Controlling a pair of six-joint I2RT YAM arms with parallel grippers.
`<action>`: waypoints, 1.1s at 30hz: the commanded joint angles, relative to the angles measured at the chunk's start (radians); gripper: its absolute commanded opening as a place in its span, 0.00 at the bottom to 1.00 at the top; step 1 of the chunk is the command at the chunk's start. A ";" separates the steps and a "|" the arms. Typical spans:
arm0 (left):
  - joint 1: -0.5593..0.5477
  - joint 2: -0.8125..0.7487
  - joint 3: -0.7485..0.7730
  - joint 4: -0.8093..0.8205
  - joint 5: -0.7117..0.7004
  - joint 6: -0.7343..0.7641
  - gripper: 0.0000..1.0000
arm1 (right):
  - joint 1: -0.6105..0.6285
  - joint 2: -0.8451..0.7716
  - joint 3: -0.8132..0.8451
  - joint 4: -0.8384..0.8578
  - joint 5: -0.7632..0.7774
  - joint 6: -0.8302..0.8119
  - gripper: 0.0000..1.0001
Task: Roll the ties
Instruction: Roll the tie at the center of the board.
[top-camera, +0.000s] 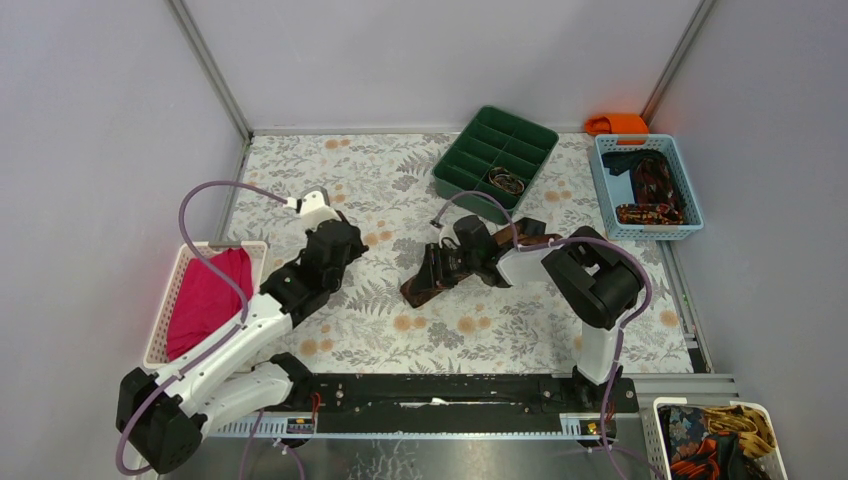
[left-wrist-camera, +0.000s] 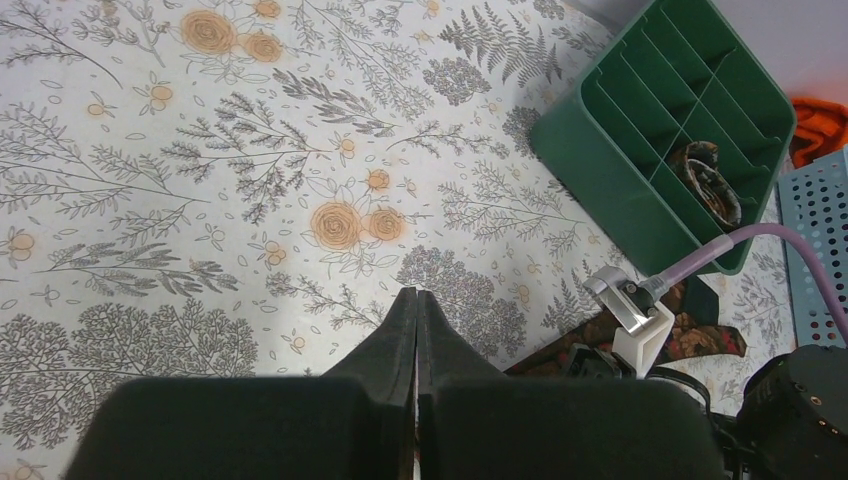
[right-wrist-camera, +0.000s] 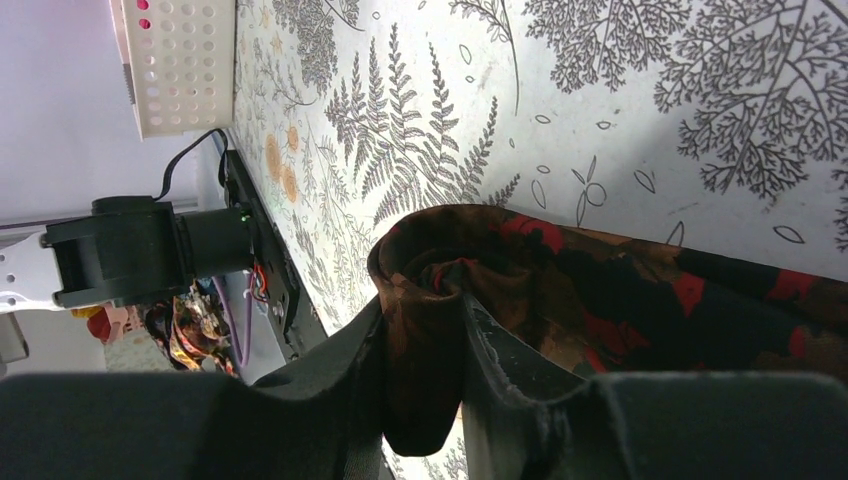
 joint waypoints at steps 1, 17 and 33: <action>0.007 0.016 -0.013 0.080 0.025 0.020 0.00 | -0.019 -0.041 -0.025 0.025 -0.025 0.024 0.36; 0.007 0.065 -0.021 0.121 0.065 0.026 0.00 | -0.024 -0.148 0.009 -0.198 0.086 -0.116 0.61; 0.007 0.124 -0.025 0.174 0.092 0.034 0.00 | -0.024 -0.206 0.077 -0.408 0.319 -0.279 0.62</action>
